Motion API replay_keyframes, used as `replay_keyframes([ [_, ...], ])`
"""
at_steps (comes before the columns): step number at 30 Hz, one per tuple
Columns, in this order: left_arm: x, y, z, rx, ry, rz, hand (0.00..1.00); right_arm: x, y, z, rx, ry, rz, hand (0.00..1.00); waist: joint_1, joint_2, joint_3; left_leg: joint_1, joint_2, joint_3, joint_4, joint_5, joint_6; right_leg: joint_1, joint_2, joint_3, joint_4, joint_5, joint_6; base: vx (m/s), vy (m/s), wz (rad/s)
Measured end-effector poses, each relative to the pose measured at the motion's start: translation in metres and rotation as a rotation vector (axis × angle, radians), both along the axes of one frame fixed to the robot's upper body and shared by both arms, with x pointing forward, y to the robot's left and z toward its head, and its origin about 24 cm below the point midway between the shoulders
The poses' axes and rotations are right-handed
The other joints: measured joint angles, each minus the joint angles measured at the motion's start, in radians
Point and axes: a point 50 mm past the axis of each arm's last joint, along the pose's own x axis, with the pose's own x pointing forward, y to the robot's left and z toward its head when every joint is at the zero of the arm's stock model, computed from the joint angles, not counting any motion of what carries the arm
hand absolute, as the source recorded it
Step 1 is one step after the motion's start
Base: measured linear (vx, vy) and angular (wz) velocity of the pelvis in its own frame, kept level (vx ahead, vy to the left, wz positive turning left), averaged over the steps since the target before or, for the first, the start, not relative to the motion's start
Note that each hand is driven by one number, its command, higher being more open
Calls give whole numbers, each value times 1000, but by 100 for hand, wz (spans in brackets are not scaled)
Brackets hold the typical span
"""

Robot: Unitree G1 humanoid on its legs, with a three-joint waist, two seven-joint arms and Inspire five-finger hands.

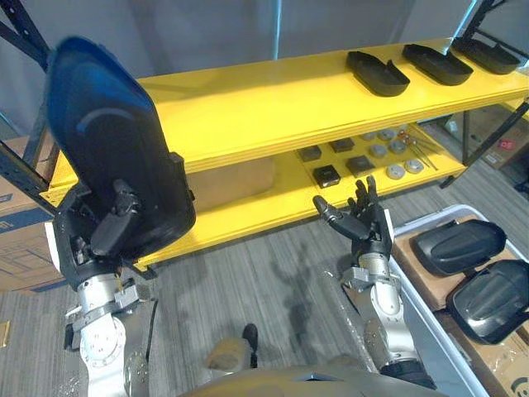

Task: Walk over and take three plastic housings, then place them on the shelf

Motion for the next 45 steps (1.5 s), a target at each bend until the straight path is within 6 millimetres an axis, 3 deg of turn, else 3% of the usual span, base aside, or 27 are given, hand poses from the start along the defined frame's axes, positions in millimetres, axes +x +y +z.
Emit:
replay_keyframes([
  [1, 3, -1, 1, -5, -8, -3, 0, 1, -4, 5, -1, -25, -2, 100, -13, 5, 3, -1, 4, -21, 6, -9, -2, -42, 54, 40, -156, 6, 6, 117, -24, 37],
  [2, 5, -2, 0, -10, -9, -8, 0, 2, -7, 8, -5, -37, -7, 100, -18, 10, 6, -4, 8, -37, 13, -15, -3, -55, 73, 67, -209, 12, 8, 140, -67, 62],
  [3, 10, -7, -3, -25, -1, -32, 0, 2, -13, 15, 12, -72, -14, 100, -29, 21, 12, -7, 13, -68, 35, -29, -6, -68, 103, 126, -300, 29, 34, 96, -67, 59],
  [5, 11, -14, -8, -41, 19, -56, 0, 2, -14, 31, 68, -149, -2, 100, -42, 28, 19, -6, 16, -107, 70, -56, -19, -68, 121, 192, -397, 66, 46, 152, -165, 71],
  [7, 12, -19, -8, -46, 18, -73, 0, 0, -8, 56, 68, -259, 32, 100, -41, 7, 17, -4, 7, -148, 101, -95, -52, -40, 123, 221, -442, 68, 52, 205, -301, 74],
  [8, 13, -19, -7, -44, 13, -73, 0, -2, -3, 76, 48, -341, 68, 100, -41, -23, 6, -4, -9, -174, 120, -119, -75, -6, 121, 233, -447, 66, 56, 186, -271, 77],
  [9, 14, -20, -8, -55, 12, -67, 0, -2, -1, 91, 26, -409, 96, 100, -41, -22, 6, -2, 1, -188, 138, -137, -88, 3, 126, 219, -434, 89, 83, 231, -347, 91],
  [11, 13, -21, -6, -63, 5, -65, 0, 1, 1, 119, -10, -532, 132, 100, -37, -13, -3, -1, 61, -188, 177, -168, -133, 21, 149, 153, -393, 136, 57, 229, -357, 61],
  [12, 12, -21, -7, -73, 6, -63, 0, 4, 0, 125, -24, -557, 139, 100, -32, 0, -11, 0, 84, -201, 194, -184, -150, 37, 173, 126, -383, 124, 34, 208, -290, 37],
  [14, 12, -23, -8, -87, 7, -75, 0, 5, -7, 131, -49, -577, 122, 100, -35, 9, -30, -8, 124, -176, 219, -187, -145, 80, 204, 63, -403, 108, 16, 243, -246, 72],
  [18, 14, -28, -10, -93, 10, -114, 0, 9, -27, 119, -67, -519, 43, 100, -44, 25, -26, -75, 172, -17, 377, -175, -123, 175, 225, -10, -459, 98, -1, 207, -153, 59],
  [20, 16, -29, -16, -105, 26, -146, 0, 6, -38, 111, -86, -482, -6, 100, -46, 37, -25, -73, 180, 66, 413, -158, -97, 252, 213, -35, -513, 98, -1, 182, -11, 59],
  [22, 19, -32, -17, -100, 26, -178, 0, 3, -47, 112, -94, -488, -43, 100, -52, 46, -27, -69, 161, 122, 290, -169, -102, 269, 190, -67, -542, 105, 11, 97, 97, 57],
  [23, 20, -34, -16, -96, 20, -199, 0, 2, -52, 113, -97, -489, -62, 100, -51, 54, -25, -60, 141, 125, 189, -144, -113, 279, 180, -75, -558, 113, 24, 66, 138, 37],
  [24, 21, -37, -16, -96, 18, -219, 0, 1, -54, 111, -98, -482, -73, 100, -50, 58, -26, -43, 123, 124, 129, -66, -117, 289, 171, -75, -573, 117, 38, 80, 163, 14],
  [26, 25, -41, -13, -91, 0, -238, 0, 1, -49, 108, -86, -468, -72, 100, -45, 46, -24, -7, 81, 146, 74, -40, -93, 299, 138, -53, -598, 128, 58, 89, 163, -1],
  [28, 32, -42, -6, -79, -33, -253, 0, 3, -42, 107, -113, -462, -50, 100, -44, 30, -15, -26, 72, 159, 116, -61, -73, 297, 129, -48, -610, 140, 76, 70, 153, -13],
  [30, 36, -42, -1, -65, -55, -271, 0, 4, -37, 105, -104, -450, -26, 100, -43, 19, -9, -23, 69, 178, 153, -98, -61, 287, 115, -24, -577, 132, 68, 54, 152, -31],
  [31, 38, -43, 1, -49, -63, -294, 0, 3, -37, 103, -100, -446, -25, 100, -48, 16, -9, -13, 65, 191, 154, -126, -61, 251, 97, 3, -496, 107, 47, 28, 156, -32],
  [33, 41, -43, 5, -10, -71, -332, 0, 1, -35, 99, -74, -435, -38, 100, -76, 6, -8, 27, 46, 203, 118, -117, -38, 181, 60, 59, -338, 97, 34, 26, 177, -17],
  [37, 50, -46, 17, 64, -97, -415, 0, -6, -36, 89, -51, -404, -55, 100, -111, -26, -23, 49, 28, 204, 80, -102, -17, 150, 32, 111, -291, 98, 34, 81, 79, -1],
  [39, 54, -51, 19, 64, -110, -440, 0, -6, -35, 88, -55, -404, -43, 100, -125, -22, -22, 50, 39, 192, 66, -99, -21, 125, 33, 145, -265, 56, 16, 64, -23, 9],
  [42, 57, -59, 19, 54, -104, -491, 0, -10, -33, 84, -56, -385, -37, 100, -127, -19, -22, 53, 86, 171, 74, -111, -53, 102, 35, 208, -284, 49, 25, 57, -132, 13],
  [45, 54, -64, 13, 22, -90, -504, 0, -9, -21, 84, -79, -385, 18, 100, -116, -29, -28, 50, 175, 167, 116, -128, -127, 91, 54, 252, -358, 81, 61, 66, -319, -5],
])
